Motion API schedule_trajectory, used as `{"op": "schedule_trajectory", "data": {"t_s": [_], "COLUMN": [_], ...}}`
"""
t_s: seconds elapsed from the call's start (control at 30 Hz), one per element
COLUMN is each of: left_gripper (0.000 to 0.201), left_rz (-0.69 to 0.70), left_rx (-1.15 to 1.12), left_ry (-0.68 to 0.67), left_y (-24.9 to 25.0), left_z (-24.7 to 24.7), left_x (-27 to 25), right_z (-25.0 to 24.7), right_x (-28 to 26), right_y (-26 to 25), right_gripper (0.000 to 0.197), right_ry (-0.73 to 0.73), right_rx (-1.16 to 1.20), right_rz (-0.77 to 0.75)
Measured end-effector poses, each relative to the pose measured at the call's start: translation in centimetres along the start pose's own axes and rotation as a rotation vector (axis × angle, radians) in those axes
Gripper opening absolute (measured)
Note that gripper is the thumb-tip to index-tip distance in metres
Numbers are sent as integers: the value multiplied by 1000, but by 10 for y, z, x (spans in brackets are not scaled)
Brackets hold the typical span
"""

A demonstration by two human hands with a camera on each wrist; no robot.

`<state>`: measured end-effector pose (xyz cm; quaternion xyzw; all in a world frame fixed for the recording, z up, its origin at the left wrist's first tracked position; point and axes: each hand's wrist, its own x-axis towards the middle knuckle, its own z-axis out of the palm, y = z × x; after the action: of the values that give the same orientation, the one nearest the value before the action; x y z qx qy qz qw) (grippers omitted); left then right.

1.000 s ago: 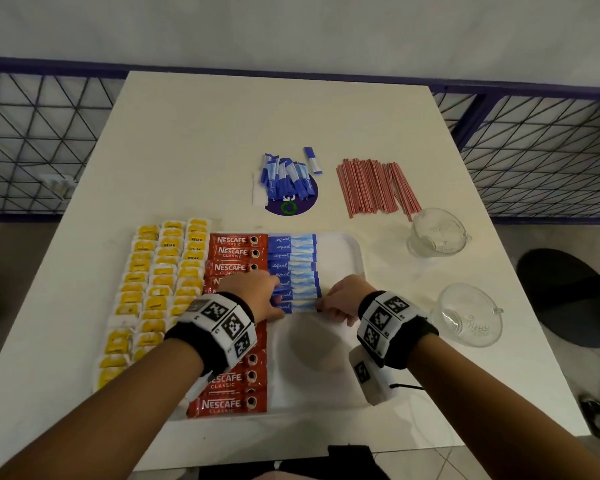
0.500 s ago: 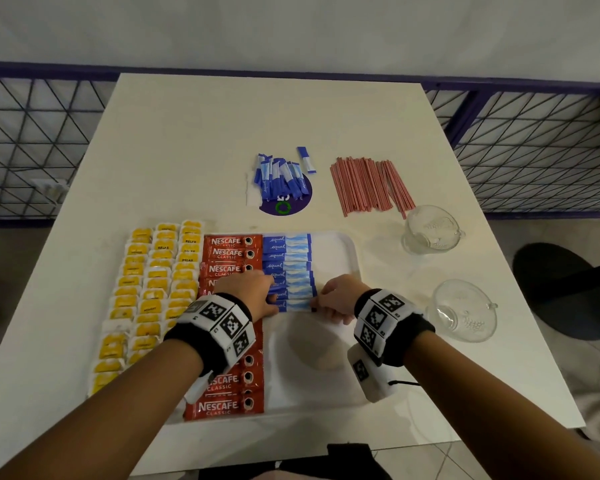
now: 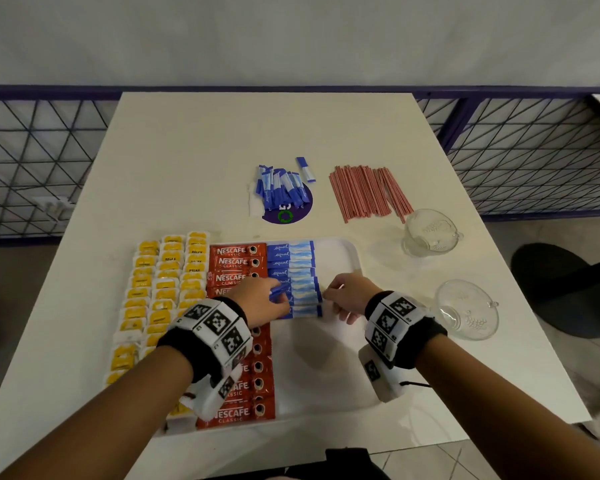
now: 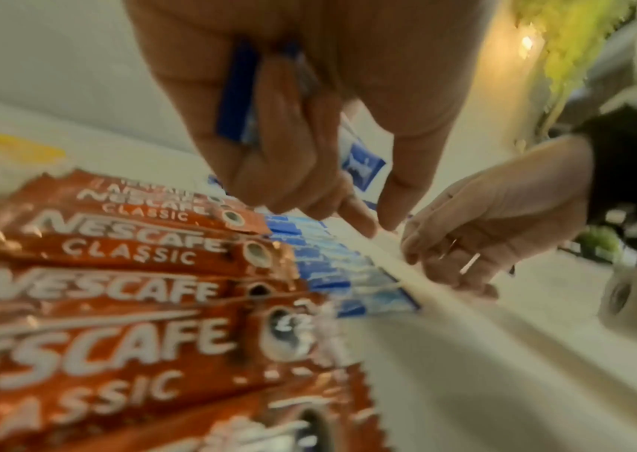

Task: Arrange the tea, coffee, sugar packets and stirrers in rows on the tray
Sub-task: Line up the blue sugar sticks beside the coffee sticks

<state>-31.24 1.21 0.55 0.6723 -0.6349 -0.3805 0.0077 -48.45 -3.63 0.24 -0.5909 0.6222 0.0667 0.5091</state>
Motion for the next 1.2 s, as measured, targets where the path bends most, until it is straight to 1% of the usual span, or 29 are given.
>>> {"op": "schedule_trajectory", "data": {"t_s": [0.07, 0.13, 0.2, 0.23, 0.3, 0.33, 0.43, 0.47, 0.5, 0.53, 0.63, 0.7, 0.83, 0.93, 1.03, 1.13, 1.2], "left_gripper": [25, 22, 23, 21, 17, 16, 18, 17, 17, 18, 23, 26, 16, 22, 23, 14, 15], "left_rz": [16, 23, 45, 58, 70, 68, 60, 67, 69, 68, 88, 90, 14, -26, -23, 29, 46], "left_rx": [-105, -219, -334, -384, -497, -547, -605, -590, -569, -559, -593, -610, -680, -651, -617, -549, -568], "left_ry": [-68, -151, -230, -264, -313, -329, -359, -362, -357, -348, -330, -306, -253, -200, -132, -80, -73], "left_y": [3, 7, 11, 13, 14, 14, 12, 11, 10, 8, 0, -8, -20, -29, -36, -41, -41], "left_z": [-3, -8, -14, -16, -17, -17, -17, -17, -16, -16, -15, -15, -14, -10, -5, -1, 0], "left_x": [-4, -8, -13, -15, -19, -21, -24, -25, -27, -28, -33, -37, -40, -42, -44, -46, -47], "right_z": [-4, -7, -7, -6, -2, -1, 3, 4, 6, 7, 9, 11, 18, 26, 32, 35, 34], "right_x": [-7, -15, -22, -23, -25, -27, -28, -30, -29, -29, -29, -29, -33, -34, -37, -42, -46], "right_y": [-5, -13, -21, -24, -28, -29, -30, -30, -29, -29, -26, -24, -21, -19, -14, -7, -2], "right_gripper": [13, 23, 29, 27, 12, 8, 6, 15, 20, 20, 6, 5, 10, 21, 20, 8, 14], "right_ry": [-17, -52, -62, -57, -45, -39, -45, -48, -47, -43, -26, -10, 6, 7, 6, -23, -16], "right_rx": [69, 112, 74, 51, 40, 44, 97, 104, 114, 121, 182, 197, 286, 361, 429, 476, 524], "right_rz": [-116, -242, -332, -361, -386, -390, -381, -373, -368, -358, -348, -336, -299, -291, -275, -256, -232]}}
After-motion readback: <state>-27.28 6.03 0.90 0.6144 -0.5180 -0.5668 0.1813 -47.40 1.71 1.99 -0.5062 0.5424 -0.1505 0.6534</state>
